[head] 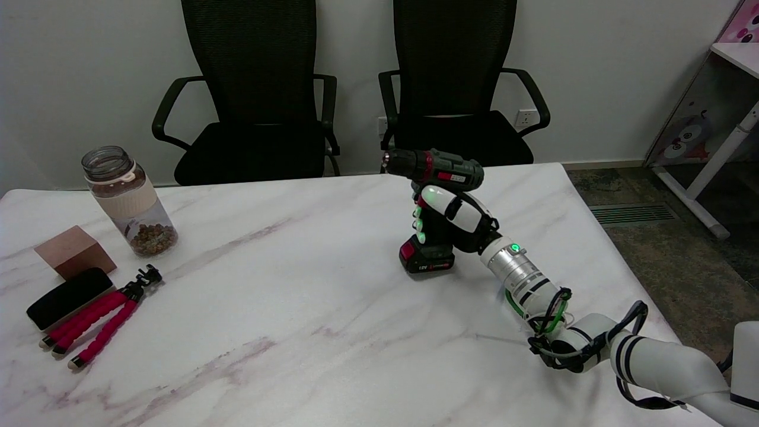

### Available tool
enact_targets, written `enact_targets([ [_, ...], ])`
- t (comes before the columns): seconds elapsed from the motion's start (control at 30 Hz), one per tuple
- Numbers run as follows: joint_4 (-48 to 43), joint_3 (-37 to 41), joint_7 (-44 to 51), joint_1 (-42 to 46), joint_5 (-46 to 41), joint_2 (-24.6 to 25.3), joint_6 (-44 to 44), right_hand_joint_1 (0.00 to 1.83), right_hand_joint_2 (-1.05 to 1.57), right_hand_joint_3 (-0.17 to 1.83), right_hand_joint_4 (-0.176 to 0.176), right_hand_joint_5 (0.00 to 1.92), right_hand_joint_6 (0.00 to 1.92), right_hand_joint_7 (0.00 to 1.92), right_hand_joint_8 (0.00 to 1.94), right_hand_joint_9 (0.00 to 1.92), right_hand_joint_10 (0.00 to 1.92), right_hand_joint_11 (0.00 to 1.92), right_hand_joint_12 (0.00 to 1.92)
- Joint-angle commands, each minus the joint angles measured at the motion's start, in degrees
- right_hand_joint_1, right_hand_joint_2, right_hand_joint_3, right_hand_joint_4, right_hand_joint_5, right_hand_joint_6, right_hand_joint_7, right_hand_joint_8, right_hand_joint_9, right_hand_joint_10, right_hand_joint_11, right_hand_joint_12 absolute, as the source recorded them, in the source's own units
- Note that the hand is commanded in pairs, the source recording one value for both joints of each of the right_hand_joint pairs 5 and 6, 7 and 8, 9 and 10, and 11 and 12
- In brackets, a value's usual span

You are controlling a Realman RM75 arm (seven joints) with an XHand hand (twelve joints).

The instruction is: Pick up the power screwdriver.

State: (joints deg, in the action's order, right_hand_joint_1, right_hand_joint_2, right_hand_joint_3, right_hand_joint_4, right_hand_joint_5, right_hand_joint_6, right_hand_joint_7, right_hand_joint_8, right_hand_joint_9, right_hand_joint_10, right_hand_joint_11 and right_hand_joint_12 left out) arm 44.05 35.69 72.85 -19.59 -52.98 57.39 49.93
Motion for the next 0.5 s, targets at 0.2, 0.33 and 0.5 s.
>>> enact_targets([
  [0.2,2.9,2.3,3.8,-0.9,2.6,-0.4,1.6,0.94,0.92,0.90,0.176,1.92,1.92,1.92,1.92,1.92,1.92,1.92,1.92],
  [0.33,3.3,2.3,3.8,-1.6,2.8,-0.5,1.6,0.96,0.96,0.86,0.176,1.92,1.92,1.92,1.92,1.92,1.92,1.92,1.92],
  [0.5,3.5,2.3,3.8,-2.2,3.5,-0.5,1.4,0.97,1.01,0.80,0.176,1.92,1.92,1.92,1.92,1.92,1.92,1.92,1.92],
])
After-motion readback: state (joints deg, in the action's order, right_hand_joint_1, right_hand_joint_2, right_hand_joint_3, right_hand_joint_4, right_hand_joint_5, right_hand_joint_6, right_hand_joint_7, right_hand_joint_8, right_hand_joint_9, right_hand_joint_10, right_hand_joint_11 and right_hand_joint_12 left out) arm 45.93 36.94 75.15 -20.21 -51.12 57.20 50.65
